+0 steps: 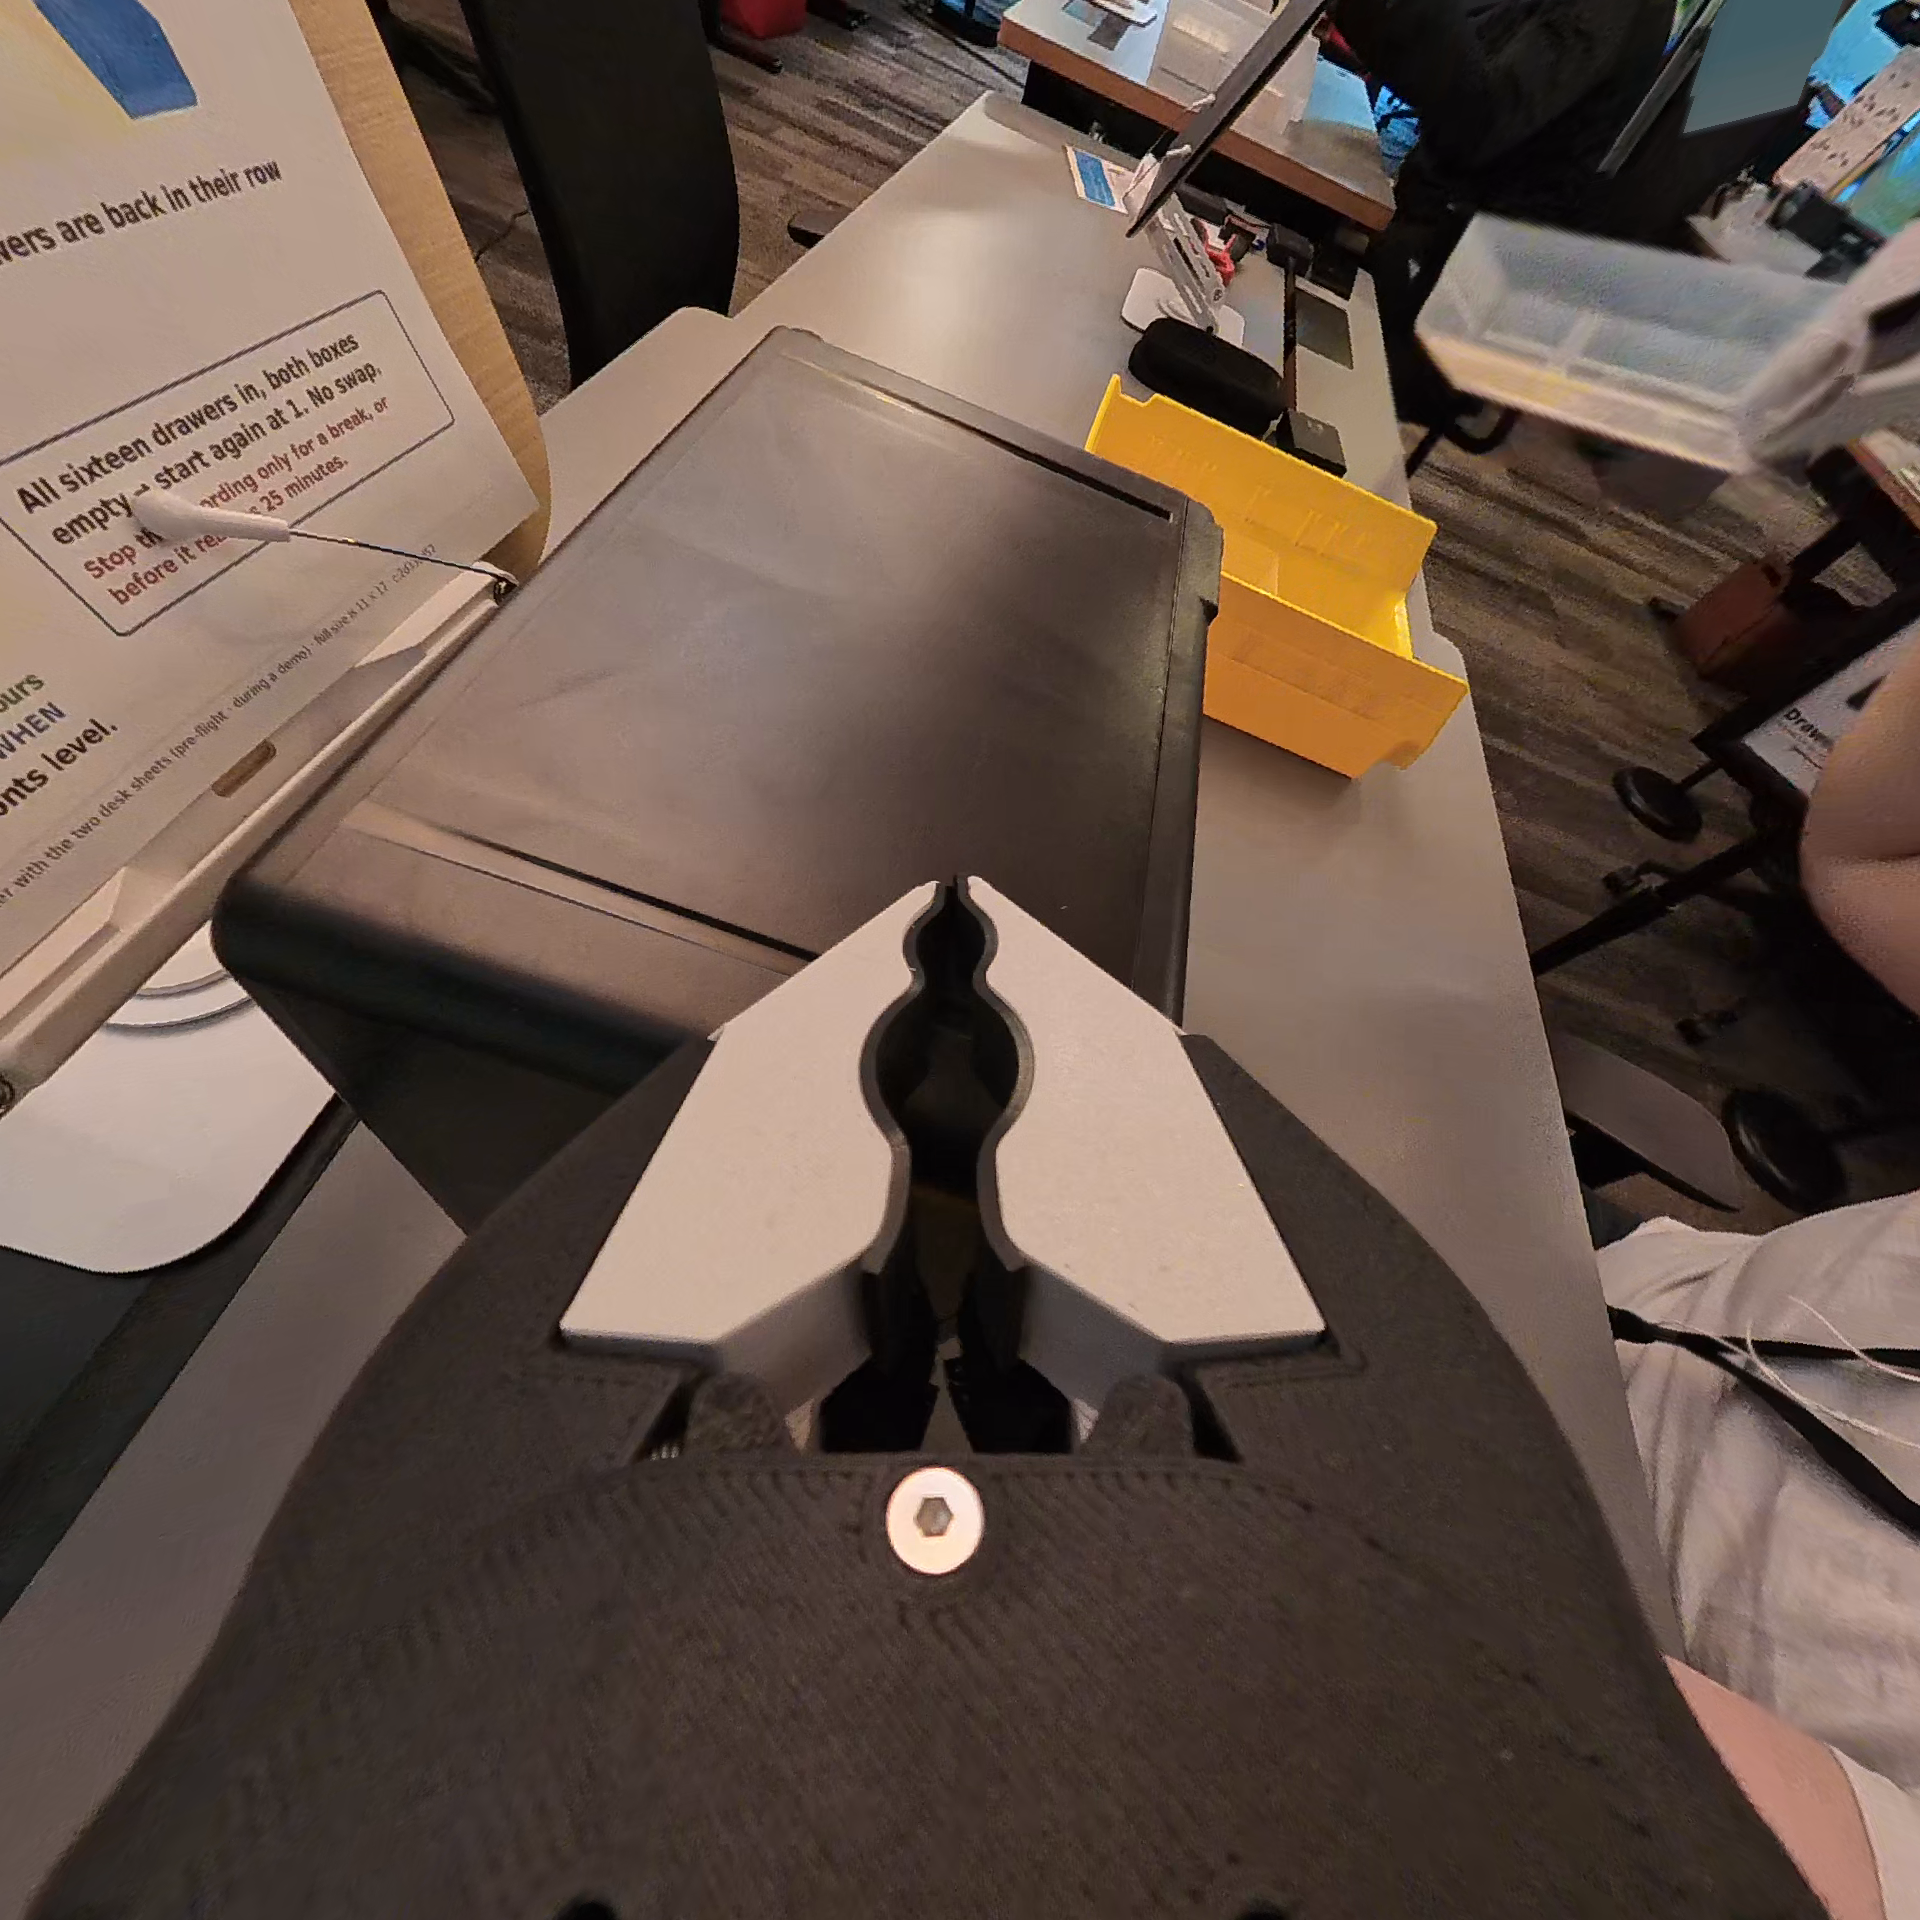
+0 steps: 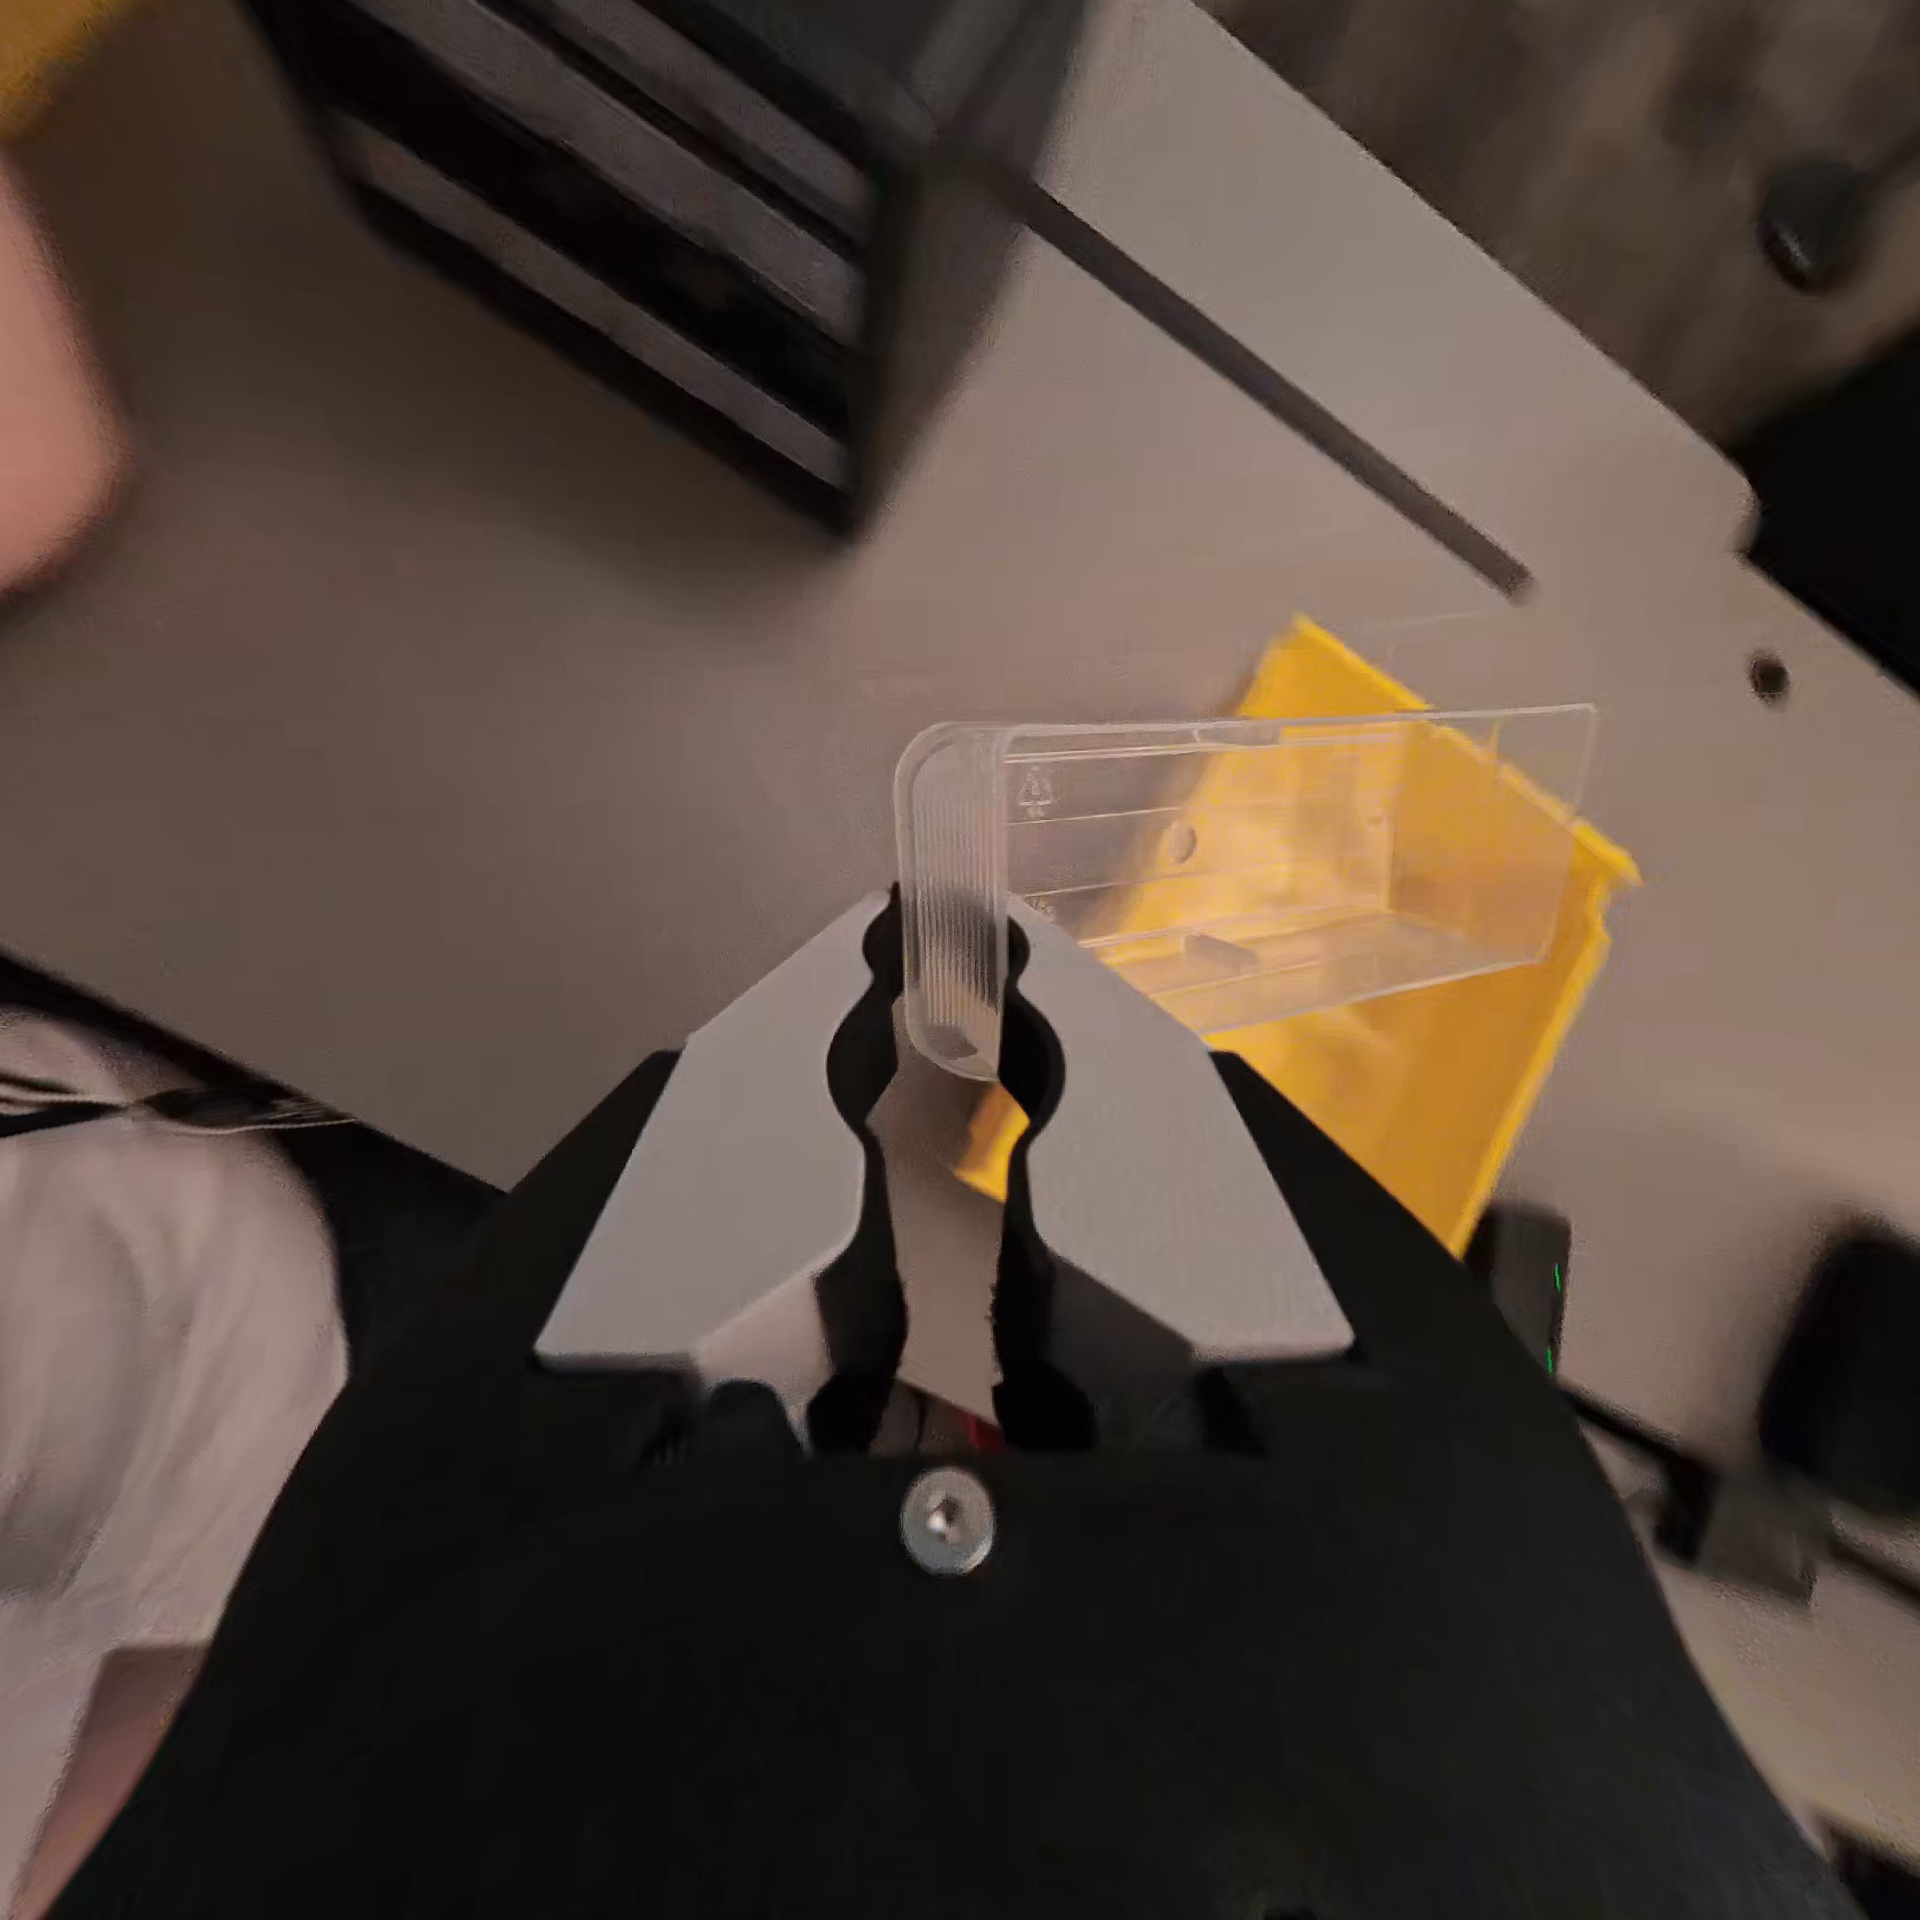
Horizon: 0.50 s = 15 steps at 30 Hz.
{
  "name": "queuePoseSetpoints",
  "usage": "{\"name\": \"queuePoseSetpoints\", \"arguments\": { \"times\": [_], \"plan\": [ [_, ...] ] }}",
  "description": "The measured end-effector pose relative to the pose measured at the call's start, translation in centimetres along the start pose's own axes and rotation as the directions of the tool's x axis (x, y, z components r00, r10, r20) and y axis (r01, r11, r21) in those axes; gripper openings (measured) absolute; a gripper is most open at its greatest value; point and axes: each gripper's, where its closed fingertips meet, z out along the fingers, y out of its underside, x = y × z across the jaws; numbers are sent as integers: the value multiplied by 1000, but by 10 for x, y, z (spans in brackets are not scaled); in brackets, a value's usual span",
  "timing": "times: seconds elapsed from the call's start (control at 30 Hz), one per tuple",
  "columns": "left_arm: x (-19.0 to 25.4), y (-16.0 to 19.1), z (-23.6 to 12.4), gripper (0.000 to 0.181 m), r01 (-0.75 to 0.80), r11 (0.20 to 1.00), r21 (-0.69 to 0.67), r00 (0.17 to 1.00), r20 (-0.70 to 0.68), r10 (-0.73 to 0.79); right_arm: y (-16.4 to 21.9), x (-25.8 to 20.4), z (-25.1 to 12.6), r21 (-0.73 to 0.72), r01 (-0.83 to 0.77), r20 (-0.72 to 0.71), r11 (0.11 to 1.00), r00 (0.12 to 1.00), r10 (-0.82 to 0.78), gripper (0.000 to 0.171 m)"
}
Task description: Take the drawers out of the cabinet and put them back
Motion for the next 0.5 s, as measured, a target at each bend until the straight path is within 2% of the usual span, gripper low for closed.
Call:
{"name": "queuePoseSetpoints", "arguments": {
  "times": [0.1,0.23,0.37,0.5],
  "plan": [
    [0,0,0,0,2,1000,1,1000,-2,-2,66,36,21,-39,-169,-30,985,985,168,11],
    [0,0,0,0,3,1000,2,1000,-3,-3,145,56,68,-144,-321,-50,936,947,317,11],
    [0,0,0,0,1,1000,0,1000,1,-1,179,62,108,-191,-366,-15,911,929,370,11],
    [0,0,0,0,0,1000,-1,1000,3,0,199,72,134,-244,-363,-54,899,931,361,11]
  ]
}}
